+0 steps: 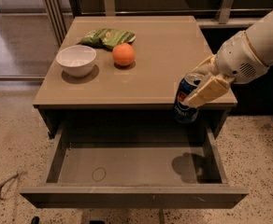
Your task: Place pepsi can into top drawer
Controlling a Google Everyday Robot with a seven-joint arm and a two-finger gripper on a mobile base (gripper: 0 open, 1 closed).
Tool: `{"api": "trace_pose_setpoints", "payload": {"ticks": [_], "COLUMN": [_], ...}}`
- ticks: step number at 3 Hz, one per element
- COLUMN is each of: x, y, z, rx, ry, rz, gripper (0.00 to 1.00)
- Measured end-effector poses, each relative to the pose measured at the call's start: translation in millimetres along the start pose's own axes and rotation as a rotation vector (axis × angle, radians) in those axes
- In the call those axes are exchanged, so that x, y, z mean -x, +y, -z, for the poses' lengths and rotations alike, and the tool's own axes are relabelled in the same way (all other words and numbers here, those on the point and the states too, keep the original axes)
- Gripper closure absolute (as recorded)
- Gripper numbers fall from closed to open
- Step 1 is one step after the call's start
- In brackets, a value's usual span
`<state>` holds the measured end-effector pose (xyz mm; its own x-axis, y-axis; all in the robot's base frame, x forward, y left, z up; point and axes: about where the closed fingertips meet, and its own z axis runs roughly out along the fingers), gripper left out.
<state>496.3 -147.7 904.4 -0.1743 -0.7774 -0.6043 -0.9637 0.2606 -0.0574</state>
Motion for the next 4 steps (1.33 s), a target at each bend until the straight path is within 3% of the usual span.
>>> {"api": "trace_pose_setpoints", "payload": {"ticks": [1, 3, 4], "x": [-4, -50, -48], "y": [7, 59, 58], "z": [-12, -100, -98], "rx": [0.003, 0.052, 0.050], "ry": [0.014, 0.027, 0.026], "rz": [0.029, 0.117, 0.117], "gripper": [1.00, 1.00, 1.00]}}
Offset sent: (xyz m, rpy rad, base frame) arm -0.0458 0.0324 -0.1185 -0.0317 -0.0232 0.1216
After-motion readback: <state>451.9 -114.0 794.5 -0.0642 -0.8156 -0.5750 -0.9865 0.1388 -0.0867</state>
